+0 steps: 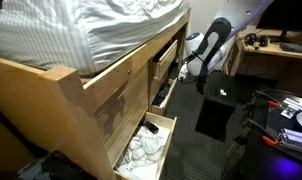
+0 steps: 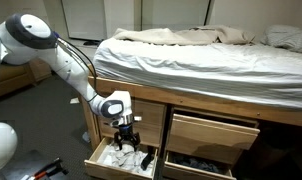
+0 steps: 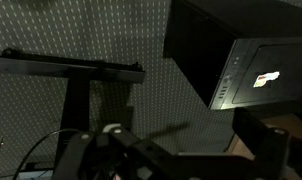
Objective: Open the top most drawer on the right
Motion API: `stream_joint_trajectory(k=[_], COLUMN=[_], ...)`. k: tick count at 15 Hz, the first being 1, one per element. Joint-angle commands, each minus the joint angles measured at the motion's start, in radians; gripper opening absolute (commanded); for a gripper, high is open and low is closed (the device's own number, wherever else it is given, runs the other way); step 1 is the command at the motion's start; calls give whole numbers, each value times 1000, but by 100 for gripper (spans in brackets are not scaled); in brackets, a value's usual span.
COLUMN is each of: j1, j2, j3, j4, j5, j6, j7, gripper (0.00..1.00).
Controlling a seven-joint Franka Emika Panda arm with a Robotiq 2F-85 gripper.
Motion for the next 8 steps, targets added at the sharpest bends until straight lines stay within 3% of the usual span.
stream_joint_trajectory(k=[1,5,7,8], j1=[-21,-206,-360,-400], j2=[28,31,26,58], j3=[-33,-49,-16,-34], j4=[57,213,294,350], j5=[165,220,209,256], j6=[15,-61,-80,-120], j7=[2,-12,0,-16], gripper=[100,100,100,100])
